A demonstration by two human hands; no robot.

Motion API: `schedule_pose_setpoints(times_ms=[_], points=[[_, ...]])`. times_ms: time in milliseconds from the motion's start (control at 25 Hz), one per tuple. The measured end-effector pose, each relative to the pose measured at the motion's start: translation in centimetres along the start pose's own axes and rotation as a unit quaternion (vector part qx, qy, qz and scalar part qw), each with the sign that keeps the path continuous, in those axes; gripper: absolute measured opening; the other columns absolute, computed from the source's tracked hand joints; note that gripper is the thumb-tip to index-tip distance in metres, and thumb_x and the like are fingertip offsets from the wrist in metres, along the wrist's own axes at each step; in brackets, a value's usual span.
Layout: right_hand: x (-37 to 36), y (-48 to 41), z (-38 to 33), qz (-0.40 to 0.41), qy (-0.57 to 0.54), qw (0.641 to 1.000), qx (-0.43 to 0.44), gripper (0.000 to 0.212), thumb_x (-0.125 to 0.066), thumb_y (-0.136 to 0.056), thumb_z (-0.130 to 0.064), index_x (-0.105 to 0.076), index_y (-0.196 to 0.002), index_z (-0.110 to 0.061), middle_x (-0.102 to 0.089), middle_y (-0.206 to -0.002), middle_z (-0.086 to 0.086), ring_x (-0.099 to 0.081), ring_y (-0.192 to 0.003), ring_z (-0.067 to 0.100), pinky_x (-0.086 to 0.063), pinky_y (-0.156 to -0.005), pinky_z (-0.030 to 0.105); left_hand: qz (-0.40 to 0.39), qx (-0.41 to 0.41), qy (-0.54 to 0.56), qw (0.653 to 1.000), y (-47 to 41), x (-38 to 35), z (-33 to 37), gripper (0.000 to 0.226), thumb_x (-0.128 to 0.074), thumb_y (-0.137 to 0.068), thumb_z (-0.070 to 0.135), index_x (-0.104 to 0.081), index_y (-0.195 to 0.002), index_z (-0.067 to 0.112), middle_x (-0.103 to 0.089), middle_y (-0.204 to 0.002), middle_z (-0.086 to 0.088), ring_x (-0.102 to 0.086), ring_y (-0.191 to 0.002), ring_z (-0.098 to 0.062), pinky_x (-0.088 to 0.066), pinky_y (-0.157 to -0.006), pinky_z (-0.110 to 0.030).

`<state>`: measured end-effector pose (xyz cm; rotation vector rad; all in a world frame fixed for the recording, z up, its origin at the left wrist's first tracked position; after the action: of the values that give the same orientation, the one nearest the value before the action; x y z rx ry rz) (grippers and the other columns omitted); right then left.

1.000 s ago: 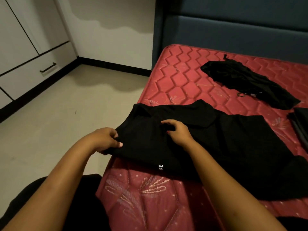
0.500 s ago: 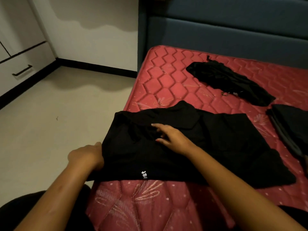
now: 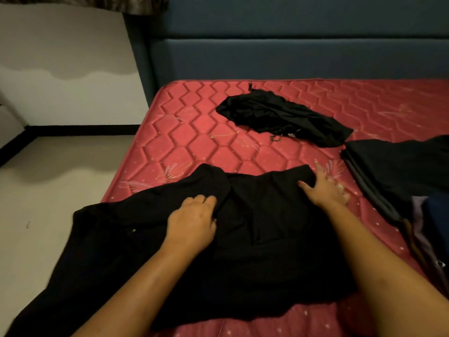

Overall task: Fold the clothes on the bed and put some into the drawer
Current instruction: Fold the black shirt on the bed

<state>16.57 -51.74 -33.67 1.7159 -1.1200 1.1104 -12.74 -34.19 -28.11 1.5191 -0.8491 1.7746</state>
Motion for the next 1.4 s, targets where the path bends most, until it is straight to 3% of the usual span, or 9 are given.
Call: schedule_pose_setpoints(times_ms=[160,360,520,760,840,1000,1080,1200,1400], points=[[-0.5,1.4,-3.6,0.114,0.063,0.968,0.212,0.041,-0.045,-0.096,-0.023,-0.049,-0.135,-0.035,-0.042,-0.128,0.009,-0.051,-0.107,0.034,-0.046,-0.089,0.044,0.039,0.002,0.059,0.997,-2.3,-3.6,5.4,0.048,-0.049,-0.094,0.037,-0.038,-0.140,0.025,-0.047,-0.131,0.005,-0.048,-0.116,-0.018,-0.047,-0.082,-0.035],[5.1,-1.6,4.5,0.264,0.053,0.956,0.115,0.045,-0.039,-0.098,-0.015,-0.049,-0.140,-0.028,-0.044,-0.131,0.014,-0.053,-0.095,0.042,-0.050,-0.074,0.048,0.010,0.023,0.064,0.998,-2.6,-7.1,6.7,0.061,-0.038,-0.096,0.051,-0.016,-0.151,0.037,-0.027,-0.155,0.001,-0.026,-0.142,-0.021,-0.029,-0.108,-0.048],[4.7,-3.4,8.0,0.109,-0.122,0.985,0.060,0.053,-0.044,-0.100,-0.036,-0.025,-0.150,-0.037,-0.045,-0.139,0.018,-0.049,-0.120,0.041,-0.041,-0.098,0.046,-0.090,0.073,0.062,0.991,-5.0,-8.0,5.7,0.061,-0.028,-0.095,0.062,-0.008,-0.150,0.044,-0.003,-0.161,0.005,-0.013,-0.146,-0.024,-0.024,-0.110,-0.054],[3.4,2.9,11.1,-0.068,-0.356,0.932,-0.012,0.098,-0.068,-0.074,-0.061,-0.018,-0.152,-0.029,-0.039,-0.151,0.004,-0.040,-0.136,0.023,-0.032,-0.114,0.039,-0.004,-0.018,0.095,0.995,0.1,-5.3,12.1,0.061,-0.032,-0.094,0.057,-0.024,-0.150,0.033,-0.023,-0.158,0.003,-0.017,-0.146,-0.019,-0.015,-0.115,-0.053],[2.4,6.2,12.1,-0.120,-0.349,0.929,-0.007,0.119,-0.079,-0.059,-0.061,-0.016,-0.153,-0.026,-0.034,-0.152,-0.003,-0.036,-0.138,0.017,-0.031,-0.115,0.038,-0.015,-0.060,0.105,0.993,4.2,-5.4,14.8,0.070,-0.027,-0.086,0.068,-0.038,-0.145,0.032,-0.040,-0.150,0.003,-0.033,-0.141,-0.021,-0.022,-0.111,-0.056],[3.4,10.7,13.7,-0.134,-0.329,0.934,0.021,0.083,-0.075,-0.079,-0.002,-0.030,-0.148,-0.016,-0.039,-0.137,-0.002,-0.039,-0.132,0.018,-0.032,-0.106,0.026,-0.035,-0.104,0.046,0.993,8.4,-5.7,15.8,0.081,-0.060,-0.071,0.063,-0.040,-0.142,0.031,-0.056,-0.136,0.004,-0.052,-0.127,-0.021,-0.035,-0.104,-0.057],[6.4,11.4,15.0,-0.059,-0.248,0.967,0.005,0.066,-0.070,-0.082,-0.001,-0.046,-0.138,-0.027,-0.048,-0.138,-0.003,-0.049,-0.123,0.022,-0.041,-0.103,0.031,-0.052,-0.102,0.046,0.992,9.0,-5.2,15.6,0.090,-0.070,-0.075,0.041,-0.021,-0.150,0.033,-0.046,-0.145,0.005,-0.043,-0.135,-0.018,-0.033,-0.108,-0.055],[9.2,12.2,15.9,-0.021,-0.060,0.993,-0.097,0.063,-0.050,-0.089,-0.007,-0.042,-0.137,-0.046,-0.045,-0.143,0.004,-0.046,-0.125,0.032,-0.044,-0.098,0.044,-0.048,-0.115,0.023,0.992,9.5,-4.8,15.9,0.073,-0.045,-0.094,0.016,-0.006,-0.152,0.037,-0.018,-0.158,0.010,-0.017,-0.146,-0.014,-0.015,-0.119,-0.044],[8.2,12.9,13.1,0.026,0.041,0.998,-0.027,0.061,-0.046,-0.092,-0.010,-0.034,-0.144,-0.040,-0.037,-0.145,0.005,-0.035,-0.131,0.031,-0.036,-0.104,0.044,-0.103,-0.134,-0.012,0.986,11.4,-6.6,16.2,0.062,-0.032,-0.101,0.025,0.003,-0.151,0.038,0.004,-0.162,0.004,0.003,-0.149,-0.020,0.001,-0.117,-0.051]])
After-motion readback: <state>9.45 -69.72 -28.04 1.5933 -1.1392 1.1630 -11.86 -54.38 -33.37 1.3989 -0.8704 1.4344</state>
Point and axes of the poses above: each hand's wrist, its own y-axis away from the middle knuckle, its own x-axis out of the back of the hand, z = x × y, the point moved 7 cm from there along -y, towards the middle knuckle
